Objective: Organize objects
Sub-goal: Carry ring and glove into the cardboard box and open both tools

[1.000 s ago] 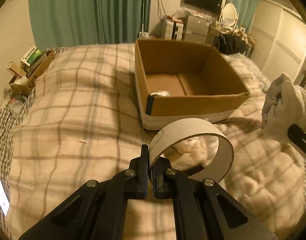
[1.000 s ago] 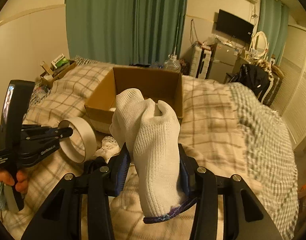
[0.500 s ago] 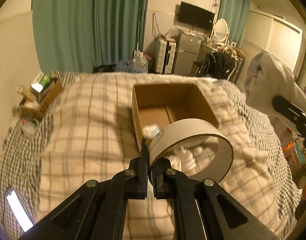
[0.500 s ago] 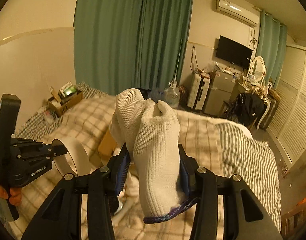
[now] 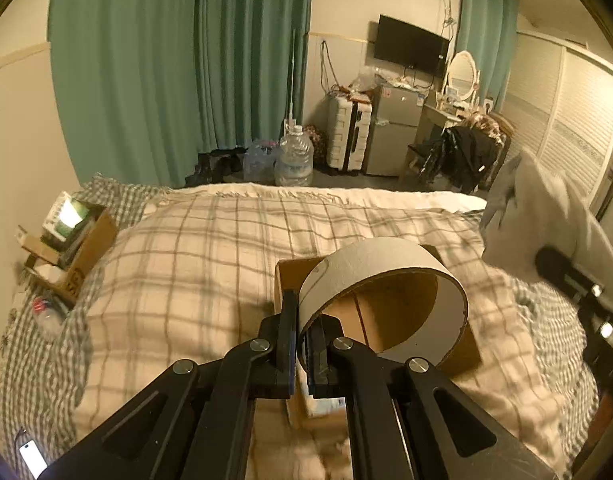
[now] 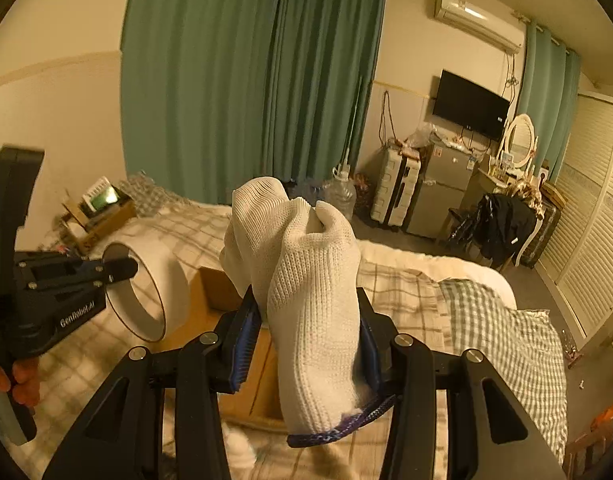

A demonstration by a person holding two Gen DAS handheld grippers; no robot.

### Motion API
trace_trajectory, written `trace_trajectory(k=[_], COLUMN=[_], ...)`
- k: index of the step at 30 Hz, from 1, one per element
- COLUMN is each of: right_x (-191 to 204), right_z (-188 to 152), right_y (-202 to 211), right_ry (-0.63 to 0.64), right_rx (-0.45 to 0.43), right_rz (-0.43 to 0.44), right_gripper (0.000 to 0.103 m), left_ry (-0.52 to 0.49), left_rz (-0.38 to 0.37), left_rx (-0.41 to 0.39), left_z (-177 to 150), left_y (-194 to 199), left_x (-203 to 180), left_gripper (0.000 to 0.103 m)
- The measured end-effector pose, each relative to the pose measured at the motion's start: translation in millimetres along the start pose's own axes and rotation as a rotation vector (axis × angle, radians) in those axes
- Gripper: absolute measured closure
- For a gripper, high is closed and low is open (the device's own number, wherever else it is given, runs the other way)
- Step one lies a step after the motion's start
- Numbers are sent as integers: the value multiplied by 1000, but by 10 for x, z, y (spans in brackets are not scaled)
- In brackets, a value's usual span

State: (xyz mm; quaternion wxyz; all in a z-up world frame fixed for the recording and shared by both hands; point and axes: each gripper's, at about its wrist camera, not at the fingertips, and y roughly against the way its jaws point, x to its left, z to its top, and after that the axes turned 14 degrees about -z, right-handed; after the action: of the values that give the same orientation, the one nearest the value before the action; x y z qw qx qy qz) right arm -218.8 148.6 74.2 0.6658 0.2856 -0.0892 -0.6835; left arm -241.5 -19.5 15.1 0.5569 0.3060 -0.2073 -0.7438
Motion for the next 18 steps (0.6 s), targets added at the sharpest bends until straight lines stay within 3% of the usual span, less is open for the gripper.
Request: trace_trajectory(k=[6,12,13,15,16,18], right_x=[101,14,1,-30,-77,-158], right_z=[-265,-528,-542,-526,-521,-524], right_y=[-765,-1038,-1036,-980,-946,-851], right_ry=[-15,-70,-72,-81,-88,-103], right_rx=[92,148,150,134,124,118], right_rz=[32,75,82,70,63,57], right_gripper=[60,54,49,29,24,19], left_ry=[-28,-31,-25,-16,-17,-31], left_rz=[22,-17,-24,-29,-43,-56], left_rx=[63,148,161,195,209,216], left_z=[-78,-281,-304,-353,-380,-436], left_y=[-657,-1002,-1019,-1023,-1012,-940], left_x=[49,66,60,40,19,-34], left_gripper=[100,93,86,54,33,25])
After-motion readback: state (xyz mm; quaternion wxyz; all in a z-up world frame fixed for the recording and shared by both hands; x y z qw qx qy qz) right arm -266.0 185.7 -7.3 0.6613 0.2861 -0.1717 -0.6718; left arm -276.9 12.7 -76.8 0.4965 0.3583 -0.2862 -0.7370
